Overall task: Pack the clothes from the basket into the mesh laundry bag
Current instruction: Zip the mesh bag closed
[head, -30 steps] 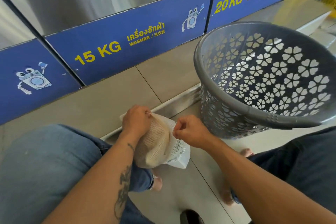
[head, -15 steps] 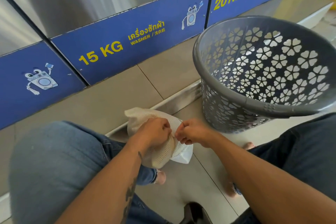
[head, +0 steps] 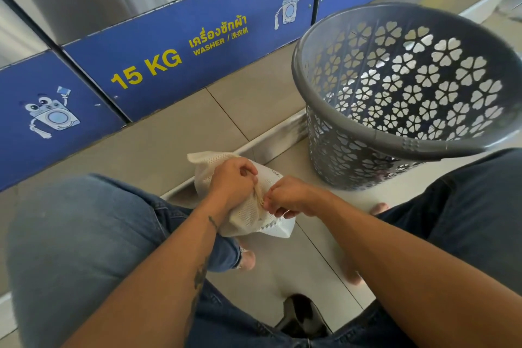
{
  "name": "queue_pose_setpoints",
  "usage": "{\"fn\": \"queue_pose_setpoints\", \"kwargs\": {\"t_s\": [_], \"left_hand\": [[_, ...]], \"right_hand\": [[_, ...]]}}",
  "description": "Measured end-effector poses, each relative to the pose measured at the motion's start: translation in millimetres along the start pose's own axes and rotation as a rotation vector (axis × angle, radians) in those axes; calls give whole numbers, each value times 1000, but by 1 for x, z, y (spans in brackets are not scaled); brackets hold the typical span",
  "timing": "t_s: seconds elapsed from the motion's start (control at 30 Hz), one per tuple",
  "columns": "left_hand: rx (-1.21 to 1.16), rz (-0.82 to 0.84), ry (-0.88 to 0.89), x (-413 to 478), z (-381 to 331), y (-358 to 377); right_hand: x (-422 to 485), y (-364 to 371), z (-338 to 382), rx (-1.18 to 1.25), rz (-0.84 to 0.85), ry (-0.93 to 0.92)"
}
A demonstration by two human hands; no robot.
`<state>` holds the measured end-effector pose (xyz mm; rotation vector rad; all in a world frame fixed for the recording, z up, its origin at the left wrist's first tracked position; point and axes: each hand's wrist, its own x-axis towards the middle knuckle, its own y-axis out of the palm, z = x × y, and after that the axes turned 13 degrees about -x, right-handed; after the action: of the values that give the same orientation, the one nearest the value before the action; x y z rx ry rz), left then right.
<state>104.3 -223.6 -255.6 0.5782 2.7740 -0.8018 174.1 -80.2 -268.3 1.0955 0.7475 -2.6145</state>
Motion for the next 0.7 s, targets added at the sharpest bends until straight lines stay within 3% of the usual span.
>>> {"fn": "queue_pose_setpoints", "kwargs": {"t_s": [0.2, 0.33, 0.47, 0.53, 0.7], "left_hand": [[-449, -20, -124, 9, -23, -8], [-553, -105, -185, 8, -31, -12], [-393, -156, -206, 8, -16, -8], [-279, -115, -192, 7, -12, -10], [-244, 38, -181, 4, -14, -14]], "right_hand": [[-16, -29, 7, 221, 58, -163], [-19, -34, 16, 325, -44, -219], [-8, -17, 17, 308, -184, -156], [-1, -11, 16, 364, -201, -142], [2, -8, 20, 466, -165, -135]]}}
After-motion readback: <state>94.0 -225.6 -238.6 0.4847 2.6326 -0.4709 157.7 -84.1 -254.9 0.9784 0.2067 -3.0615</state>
